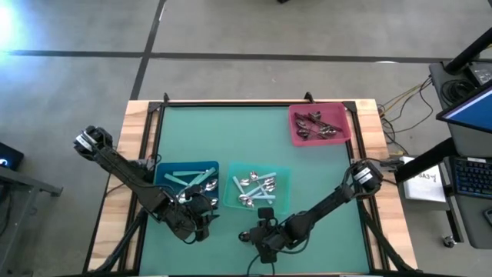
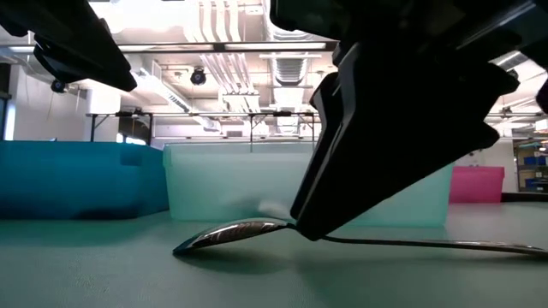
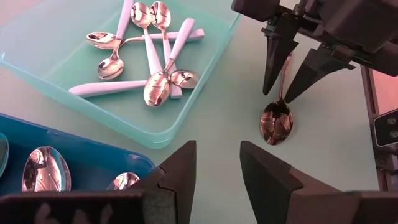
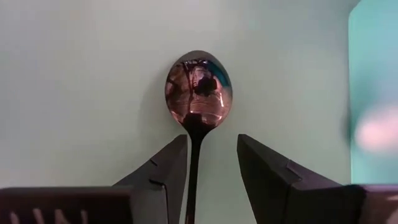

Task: Sort silverware by color (type)
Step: Put the black spoon into the pink bin

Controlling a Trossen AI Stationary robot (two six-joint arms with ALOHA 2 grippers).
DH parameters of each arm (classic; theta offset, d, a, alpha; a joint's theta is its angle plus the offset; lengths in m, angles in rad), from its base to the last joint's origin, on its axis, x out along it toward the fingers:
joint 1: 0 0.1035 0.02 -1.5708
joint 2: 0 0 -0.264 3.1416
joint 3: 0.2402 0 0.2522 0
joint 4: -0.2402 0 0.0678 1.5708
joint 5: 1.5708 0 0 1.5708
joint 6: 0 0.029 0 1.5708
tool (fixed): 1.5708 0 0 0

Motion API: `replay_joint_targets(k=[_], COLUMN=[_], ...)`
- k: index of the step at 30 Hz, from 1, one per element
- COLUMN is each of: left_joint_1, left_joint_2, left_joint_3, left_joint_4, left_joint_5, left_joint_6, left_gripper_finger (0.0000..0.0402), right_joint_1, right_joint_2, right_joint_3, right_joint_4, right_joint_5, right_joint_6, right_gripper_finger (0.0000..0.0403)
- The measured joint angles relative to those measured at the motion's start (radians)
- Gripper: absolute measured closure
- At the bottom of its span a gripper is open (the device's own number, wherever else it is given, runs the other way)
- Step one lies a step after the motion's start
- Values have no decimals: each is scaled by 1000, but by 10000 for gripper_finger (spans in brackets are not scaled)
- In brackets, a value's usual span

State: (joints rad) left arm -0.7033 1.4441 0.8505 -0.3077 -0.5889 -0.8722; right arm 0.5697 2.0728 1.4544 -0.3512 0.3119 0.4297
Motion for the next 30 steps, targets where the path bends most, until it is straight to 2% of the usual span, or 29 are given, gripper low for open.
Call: replay_joint_targets(k=[11,23,30], left_joint_1=[0,0,0], left_joint_2=[0,0,0], left_joint_3=[0,0,0], left_joint_4=[-2,-2,-6], left_joint_5=[-1,-1,-1], left_joint_6=[0,0,0], left_gripper_finger=[293,293,293], right_joint_1=[4,6,6], right_joint_2=[12,14,9], right_joint_3=[-2,-4,-4], right_joint_4=[27,24,25], right_joint_5=[-16,8,8], right_joint_6=[-22,-32,-40], right_gripper_finger=[295,285,298])
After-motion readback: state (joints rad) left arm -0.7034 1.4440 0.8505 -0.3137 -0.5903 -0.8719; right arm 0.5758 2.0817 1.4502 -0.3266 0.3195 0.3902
